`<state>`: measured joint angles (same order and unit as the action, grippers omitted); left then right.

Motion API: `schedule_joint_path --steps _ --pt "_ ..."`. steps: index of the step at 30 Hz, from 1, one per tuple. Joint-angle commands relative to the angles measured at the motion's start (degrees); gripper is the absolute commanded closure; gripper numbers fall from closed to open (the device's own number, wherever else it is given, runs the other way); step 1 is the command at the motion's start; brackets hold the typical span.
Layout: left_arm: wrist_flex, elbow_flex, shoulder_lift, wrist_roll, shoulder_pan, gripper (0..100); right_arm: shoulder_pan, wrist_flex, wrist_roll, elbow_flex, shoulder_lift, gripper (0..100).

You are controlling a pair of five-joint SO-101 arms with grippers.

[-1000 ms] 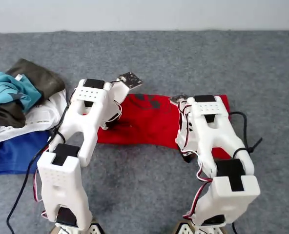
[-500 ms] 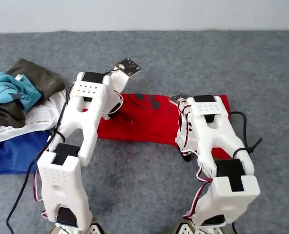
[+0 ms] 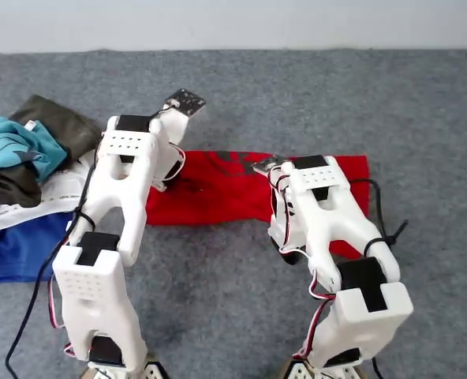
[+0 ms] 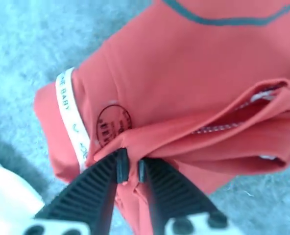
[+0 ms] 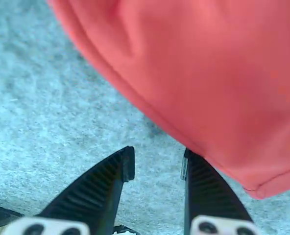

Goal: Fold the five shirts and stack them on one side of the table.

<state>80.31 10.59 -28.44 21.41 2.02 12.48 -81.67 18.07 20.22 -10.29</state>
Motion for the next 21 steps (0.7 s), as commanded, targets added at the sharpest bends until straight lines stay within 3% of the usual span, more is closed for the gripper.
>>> schedule_joint_path --steps 1,6,15,18,21 --pt "2.7 2.3 2.8 -0.9 0.1 91 0.6 0.0 0.6 0.0 2.6 83.6" --pt "3.1 2.6 3.3 -0.9 0.4 73 0.7 0.0 0.6 0.0 2.5 83.7" --pt "4.5 11.7 3.4 -4.5 -1.3 73 0.7 0.0 0.6 0.3 2.5 83.7" --pt "12.0 15.1 2.7 -5.5 -1.7 73 0.7 0.2 0.6 1.8 2.5 83.7" --pt "19.4 12.7 2.7 -2.0 -0.4 73 0.6 0.5 0.6 2.5 2.6 83.7"
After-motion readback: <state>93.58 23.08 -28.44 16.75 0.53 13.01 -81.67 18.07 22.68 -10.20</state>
